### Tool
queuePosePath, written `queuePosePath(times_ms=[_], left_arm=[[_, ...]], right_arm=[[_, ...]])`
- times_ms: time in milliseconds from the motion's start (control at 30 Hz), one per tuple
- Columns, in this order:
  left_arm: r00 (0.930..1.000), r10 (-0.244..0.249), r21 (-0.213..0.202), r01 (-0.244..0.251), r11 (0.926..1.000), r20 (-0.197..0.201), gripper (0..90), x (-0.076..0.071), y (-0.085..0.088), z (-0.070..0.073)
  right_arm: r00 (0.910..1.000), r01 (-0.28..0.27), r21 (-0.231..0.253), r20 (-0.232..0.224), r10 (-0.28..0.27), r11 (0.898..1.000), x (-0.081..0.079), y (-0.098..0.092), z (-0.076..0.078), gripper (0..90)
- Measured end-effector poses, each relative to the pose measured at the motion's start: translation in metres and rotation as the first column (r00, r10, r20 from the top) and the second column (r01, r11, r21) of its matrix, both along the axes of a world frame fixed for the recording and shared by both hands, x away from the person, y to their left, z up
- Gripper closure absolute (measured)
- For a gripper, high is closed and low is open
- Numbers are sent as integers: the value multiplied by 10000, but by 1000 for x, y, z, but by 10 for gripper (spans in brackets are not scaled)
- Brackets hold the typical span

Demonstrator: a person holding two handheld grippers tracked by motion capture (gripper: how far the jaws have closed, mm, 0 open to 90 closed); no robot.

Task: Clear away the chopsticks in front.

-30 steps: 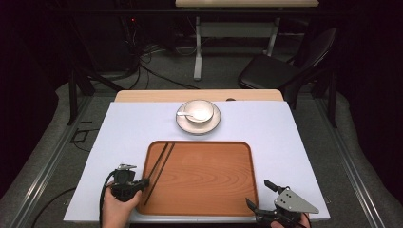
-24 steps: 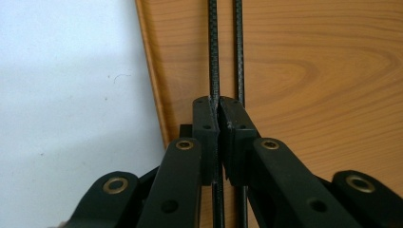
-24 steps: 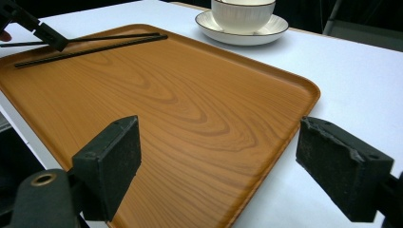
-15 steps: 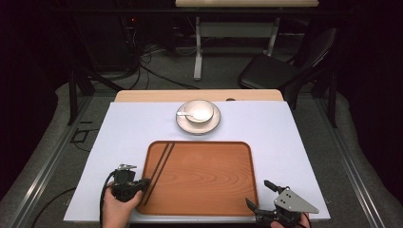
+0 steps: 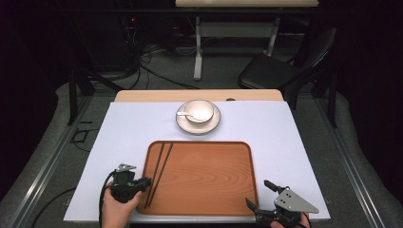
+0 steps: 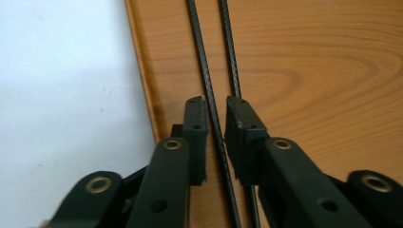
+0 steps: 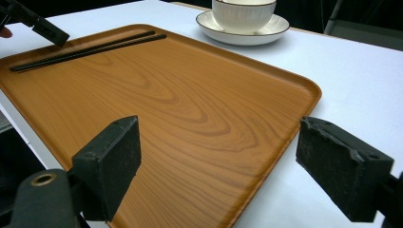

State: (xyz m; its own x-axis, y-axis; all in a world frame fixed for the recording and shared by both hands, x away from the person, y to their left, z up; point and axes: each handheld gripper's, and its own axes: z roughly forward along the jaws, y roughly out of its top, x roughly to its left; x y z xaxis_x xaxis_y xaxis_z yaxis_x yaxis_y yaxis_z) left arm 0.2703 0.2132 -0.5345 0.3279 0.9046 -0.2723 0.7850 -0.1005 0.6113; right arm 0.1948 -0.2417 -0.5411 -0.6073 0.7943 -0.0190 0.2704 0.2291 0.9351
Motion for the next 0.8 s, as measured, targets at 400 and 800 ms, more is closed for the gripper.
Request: queuePosePath(times_ms=[400,800], left_arm=[[9842,68,68,-81,9999,1768,475,-4,7,7],[9392,707,-1,-751,9972,3359,382,-2,25,0]], right_arm=[[10000,66,3,-58,-66,10000,1,0,-1,148],[9998,139,-68,-114,-139,9999,3,-3,-2,147]])
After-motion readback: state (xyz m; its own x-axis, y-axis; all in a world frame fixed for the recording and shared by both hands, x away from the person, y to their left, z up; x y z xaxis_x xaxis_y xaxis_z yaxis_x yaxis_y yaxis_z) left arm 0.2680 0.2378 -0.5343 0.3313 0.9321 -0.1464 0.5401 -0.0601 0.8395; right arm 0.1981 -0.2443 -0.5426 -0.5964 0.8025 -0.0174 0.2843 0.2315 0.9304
